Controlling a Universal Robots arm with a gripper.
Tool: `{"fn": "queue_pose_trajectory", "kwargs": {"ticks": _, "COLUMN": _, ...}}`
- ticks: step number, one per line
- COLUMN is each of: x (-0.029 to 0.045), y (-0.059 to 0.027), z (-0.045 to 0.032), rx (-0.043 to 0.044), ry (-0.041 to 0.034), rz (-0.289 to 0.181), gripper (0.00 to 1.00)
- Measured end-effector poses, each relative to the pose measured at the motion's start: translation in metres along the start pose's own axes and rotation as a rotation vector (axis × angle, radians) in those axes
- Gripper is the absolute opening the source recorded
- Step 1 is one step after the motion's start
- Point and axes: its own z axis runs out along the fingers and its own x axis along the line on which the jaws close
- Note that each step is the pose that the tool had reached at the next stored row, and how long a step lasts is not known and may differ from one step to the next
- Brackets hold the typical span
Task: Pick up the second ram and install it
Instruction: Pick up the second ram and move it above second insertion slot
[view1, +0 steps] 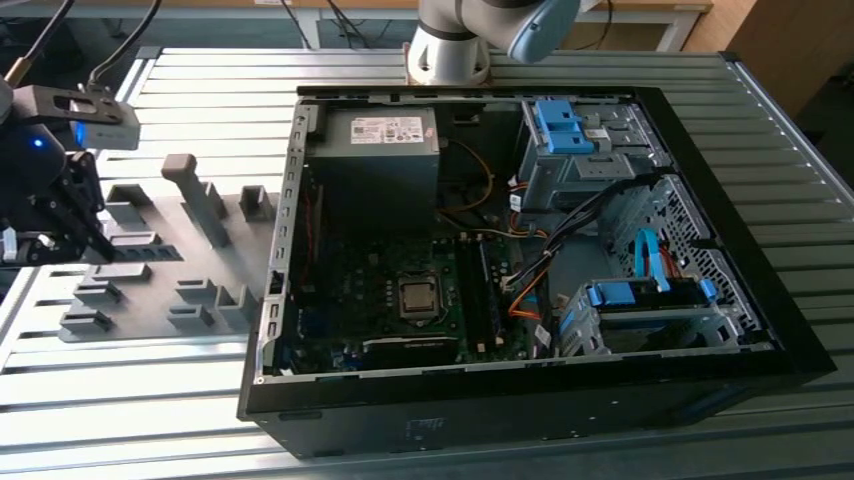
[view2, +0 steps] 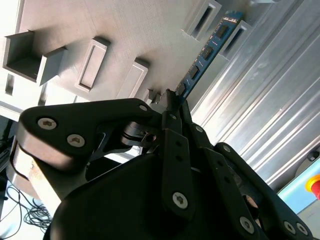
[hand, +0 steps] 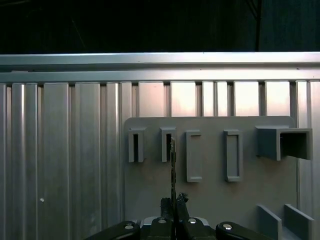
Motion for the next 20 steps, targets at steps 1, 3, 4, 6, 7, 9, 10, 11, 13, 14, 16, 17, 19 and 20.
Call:
{"fn": "queue_pose_trajectory", "kwargs": {"ticks": 1, "x": 0.0000, "y": 0.0000, "z": -0.0006, "rx": 0.0000, "ry": 0.0000, "rz": 0.000, "gripper": 0.14}}
{"fn": "queue_pose_trajectory", "kwargs": {"ticks": 3, "x": 0.0000, "y": 0.0000, "z": -0.0017, "rx": 0.0000, "ry": 0.0000, "rz": 0.000, "gripper": 0.14}}
{"fn": "queue_pose_trajectory", "kwargs": {"ticks": 4, "x": 0.0000, "y": 0.0000, "z": -0.0022, "rx": 0.0000, "ry": 0.0000, "rz": 0.000, "gripper": 0.14}}
{"fn": "queue_pose_trajectory", "kwargs": {"ticks": 6, "x": 0.0000, "y": 0.0000, "z": -0.0034, "rx": 0.0000, "ry": 0.0000, "rz": 0.000, "gripper": 0.14}}
{"fn": "queue_pose_trajectory", "kwargs": {"ticks": 7, "x": 0.0000, "y": 0.0000, "z": -0.0039, "rx": 0.0000, "ry": 0.0000, "rz": 0.000, "gripper": 0.14}}
{"fn": "queue_pose_trajectory", "kwargs": {"ticks": 9, "x": -0.0001, "y": 0.0000, "z": -0.0050, "rx": 0.0000, "ry": 0.0000, "rz": 0.000, "gripper": 0.14}}
{"fn": "queue_pose_trajectory", "kwargs": {"ticks": 10, "x": -0.0001, "y": 0.0000, "z": -0.0055, "rx": 0.0000, "ry": 0.0000, "rz": 0.000, "gripper": 0.14}}
{"fn": "queue_pose_trajectory", "kwargs": {"ticks": 11, "x": -0.0001, "y": 0.0000, "z": -0.0060, "rx": 0.0001, "ry": -0.0001, "rz": 0.000, "gripper": 0.14}}
{"fn": "queue_pose_trajectory", "kwargs": {"ticks": 13, "x": -0.0001, "y": 0.0000, "z": -0.0067, "rx": 0.0001, "ry": -0.0001, "rz": 0.000, "gripper": 0.14}}
{"fn": "queue_pose_trajectory", "kwargs": {"ticks": 14, "x": -0.0001, "y": 0.0000, "z": -0.0073, "rx": -0.0001, "ry": 0.0000, "rz": 0.000, "gripper": 0.14}}
{"fn": "queue_pose_trajectory", "kwargs": {"ticks": 16, "x": -0.0001, "y": 0.0000, "z": -0.0083, "rx": -0.0001, "ry": 0.0000, "rz": 0.000, "gripper": 0.14}}
{"fn": "queue_pose_trajectory", "kwargs": {"ticks": 17, "x": -0.0001, "y": 0.0000, "z": -0.0088, "rx": -0.0001, "ry": 0.0001, "rz": 0.000, "gripper": 0.14}}
{"fn": "queue_pose_trajectory", "kwargs": {"ticks": 19, "x": -0.0001, "y": 0.0000, "z": -0.0097, "rx": 0.0000, "ry": 0.0000, "rz": 0.000, "gripper": 0.14}}
{"fn": "queue_pose_trajectory", "kwargs": {"ticks": 20, "x": -0.0001, "y": 0.0000, "z": -0.0102, "rx": 0.0000, "ry": 0.0000, "rz": 0.000, "gripper": 0.14}}
